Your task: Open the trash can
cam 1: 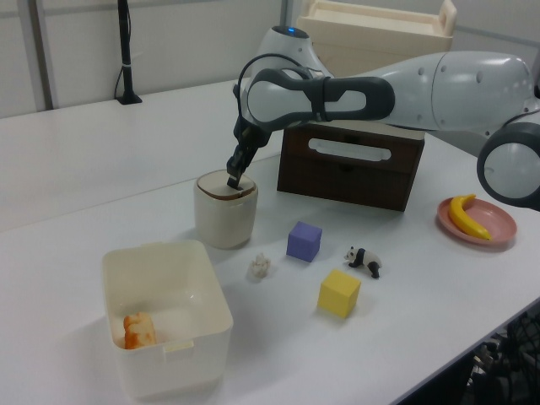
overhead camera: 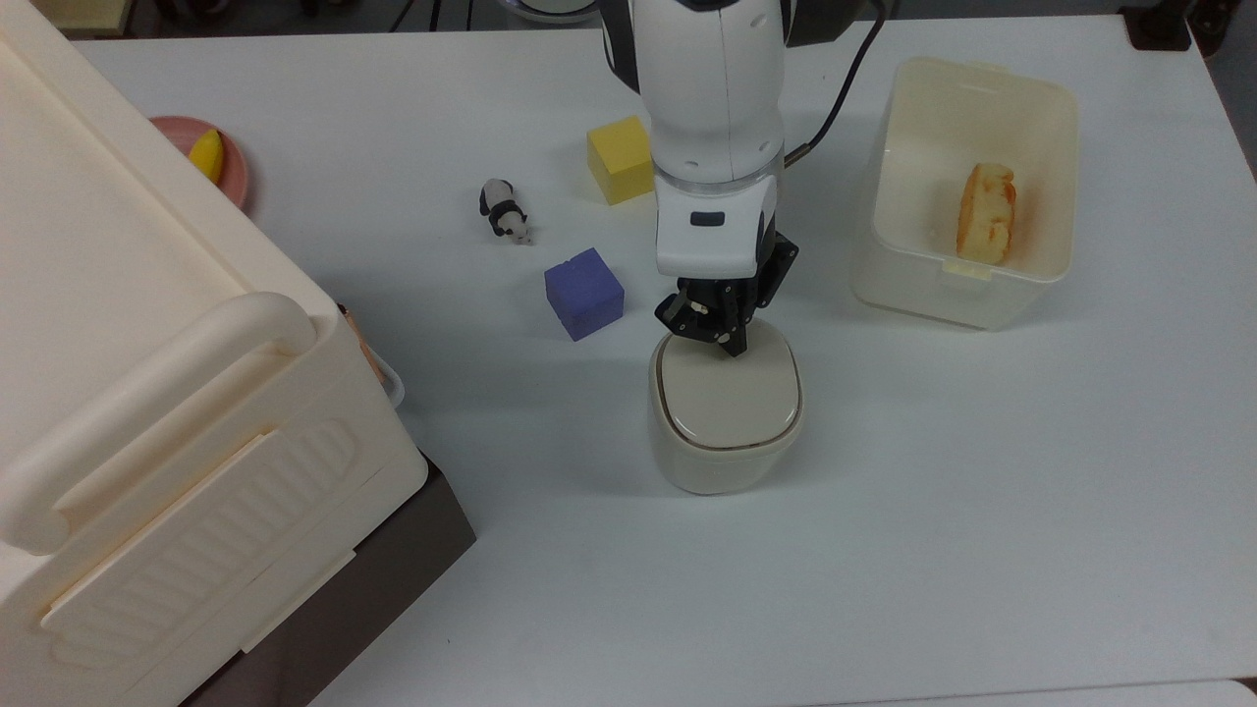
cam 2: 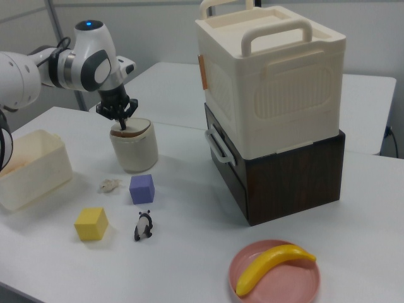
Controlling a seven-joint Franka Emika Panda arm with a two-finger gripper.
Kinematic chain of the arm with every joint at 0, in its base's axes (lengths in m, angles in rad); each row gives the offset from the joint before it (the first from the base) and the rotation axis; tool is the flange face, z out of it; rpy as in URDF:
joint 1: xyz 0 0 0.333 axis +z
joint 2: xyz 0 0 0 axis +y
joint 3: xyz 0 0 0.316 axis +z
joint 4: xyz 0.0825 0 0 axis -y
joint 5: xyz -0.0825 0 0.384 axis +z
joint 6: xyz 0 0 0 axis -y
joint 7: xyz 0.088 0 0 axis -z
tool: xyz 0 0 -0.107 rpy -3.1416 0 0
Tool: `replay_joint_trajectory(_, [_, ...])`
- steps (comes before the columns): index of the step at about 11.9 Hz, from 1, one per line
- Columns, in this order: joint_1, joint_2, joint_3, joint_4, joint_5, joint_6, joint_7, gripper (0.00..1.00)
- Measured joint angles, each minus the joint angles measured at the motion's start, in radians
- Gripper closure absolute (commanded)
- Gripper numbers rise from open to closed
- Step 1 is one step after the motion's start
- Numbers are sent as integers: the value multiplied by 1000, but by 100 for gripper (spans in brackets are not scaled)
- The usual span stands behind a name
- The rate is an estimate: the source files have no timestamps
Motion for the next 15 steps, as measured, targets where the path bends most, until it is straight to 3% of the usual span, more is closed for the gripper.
replay_joint_trajectory(4, [0, -8, 0, 66, 0, 0, 45, 100])
replay_joint_trajectory(6, [-2, -27, 0, 95, 0, -4, 137, 100])
replay_joint_trajectory(10, [-28, -126, -9, 186, 0, -214, 244, 100])
replay_joint_trajectory(15, [-34, -226, -65, 189, -10, -507, 329, 100])
